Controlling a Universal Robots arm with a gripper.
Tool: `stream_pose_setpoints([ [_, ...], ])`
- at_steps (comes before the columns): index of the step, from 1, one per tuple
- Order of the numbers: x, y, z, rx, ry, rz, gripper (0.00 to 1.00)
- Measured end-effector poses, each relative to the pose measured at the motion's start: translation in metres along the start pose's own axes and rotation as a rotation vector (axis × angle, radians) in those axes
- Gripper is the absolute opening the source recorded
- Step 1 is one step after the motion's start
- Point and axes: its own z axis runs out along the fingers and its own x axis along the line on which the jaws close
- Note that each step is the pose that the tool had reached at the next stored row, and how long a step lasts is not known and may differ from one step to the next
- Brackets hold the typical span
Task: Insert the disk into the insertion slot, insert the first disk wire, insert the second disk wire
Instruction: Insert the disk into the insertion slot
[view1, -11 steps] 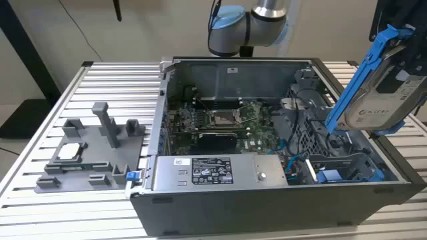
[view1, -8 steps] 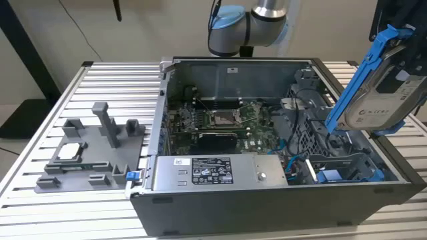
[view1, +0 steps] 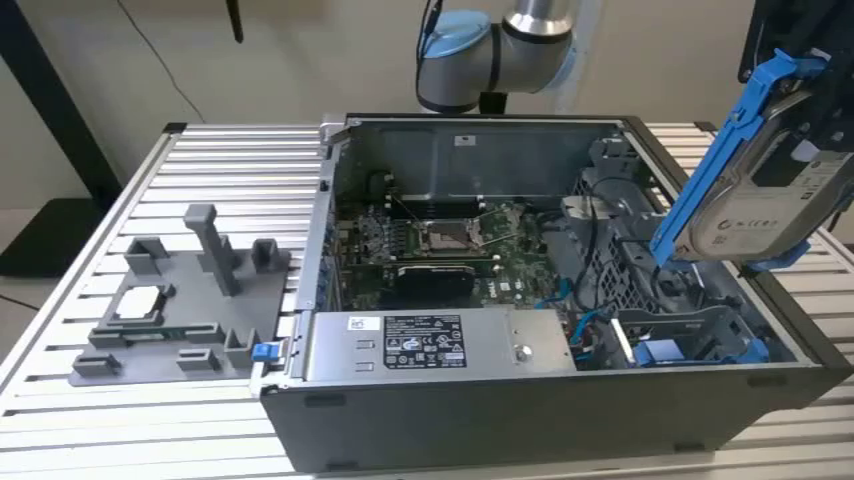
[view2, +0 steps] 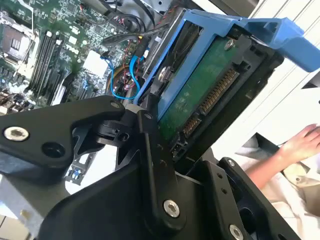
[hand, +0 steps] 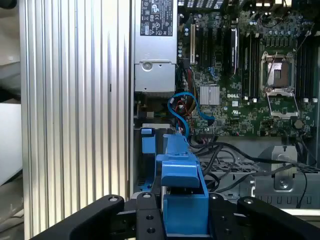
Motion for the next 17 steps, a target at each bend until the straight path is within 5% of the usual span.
stream_pose_setpoints([
  [4,0.0007,-0.0001,0.0018,0.0,0.0001,0.0,0.0],
  [17,0.0044,-0.0017,0.0252,0.001,-0.0003,0.004,0.0],
])
